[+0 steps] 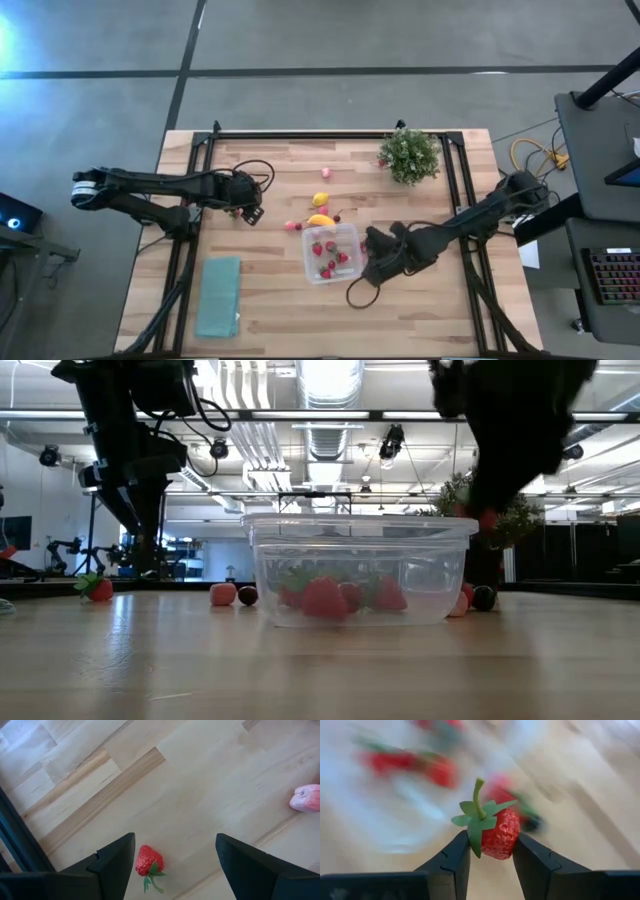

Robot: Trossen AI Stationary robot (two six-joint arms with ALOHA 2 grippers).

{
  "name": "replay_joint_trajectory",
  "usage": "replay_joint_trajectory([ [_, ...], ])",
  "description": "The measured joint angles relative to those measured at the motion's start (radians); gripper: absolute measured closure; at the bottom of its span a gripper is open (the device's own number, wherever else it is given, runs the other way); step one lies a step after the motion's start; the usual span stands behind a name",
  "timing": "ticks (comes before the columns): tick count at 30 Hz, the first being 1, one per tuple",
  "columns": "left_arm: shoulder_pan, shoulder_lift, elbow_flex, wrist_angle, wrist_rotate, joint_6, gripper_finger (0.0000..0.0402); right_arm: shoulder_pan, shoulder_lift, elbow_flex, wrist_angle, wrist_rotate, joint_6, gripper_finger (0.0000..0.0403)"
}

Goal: Pick and placing Produce into tupperware
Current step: Put the red strawberry into the transparent bin

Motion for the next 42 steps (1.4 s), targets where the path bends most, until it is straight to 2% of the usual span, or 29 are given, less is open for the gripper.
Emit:
replay_joint_trajectory([
  [4, 0.0, 0.0, 0.0, -0.002, 0.001, 0.0, 0.0139, -0.022, 0.017, 0.058, 0.185, -0.022, -0.122, 0.0282],
  [6, 0.0, 0.0, 0.0, -0.01, 0.003, 0.002, 0.0139, -0.045, 0.044, 0.076, 0.259, -0.068, -0.155, 0.0281],
  [8, 0.0, 0.0, -0.001, -0.028, 0.015, 0.001, 0.0139, -0.067, 0.08, 0.085, 0.285, -0.119, -0.168, 0.0278],
  [11, 0.0, 0.0, -0.003, -0.073, 0.019, -0.006, 0.0139, -0.089, 0.128, 0.103, 0.29, -0.134, -0.163, 0.0265],
  [14, 0.0, 0.0, -0.024, -0.077, 0.042, -0.026, 0.0139, -0.1, 0.151, 0.122, 0.292, -0.136, -0.161, 0.0237],
  [19, 0.0, 0.001, -0.112, -0.081, 0.186, -0.15, 0.0139, -0.106, 0.157, 0.149, 0.276, -0.112, -0.166, 0.0176],
  [21, 0.0, 0.002, -0.146, -0.083, 0.207, -0.204, 0.0139, -0.106, 0.153, 0.159, 0.259, -0.081, -0.173, 0.0157],
  [27, 0.0, 0.0, -0.173, -0.06, 0.187, -0.24, 0.0139, -0.109, 0.15, 0.18, 0.197, -0.027, -0.183, 0.0133],
  [34, 0.003, 0.015, -0.194, 0.076, 0.161, -0.24, 0.0139, -0.117, 0.15, 0.179, 0.195, -0.027, -0.184, 0.0136],
  [42, 0.005, 0.088, -0.209, 0.083, 0.085, -0.241, 0.0139, -0.117, 0.15, 0.179, 0.196, -0.027, -0.176, 0.0137],
])
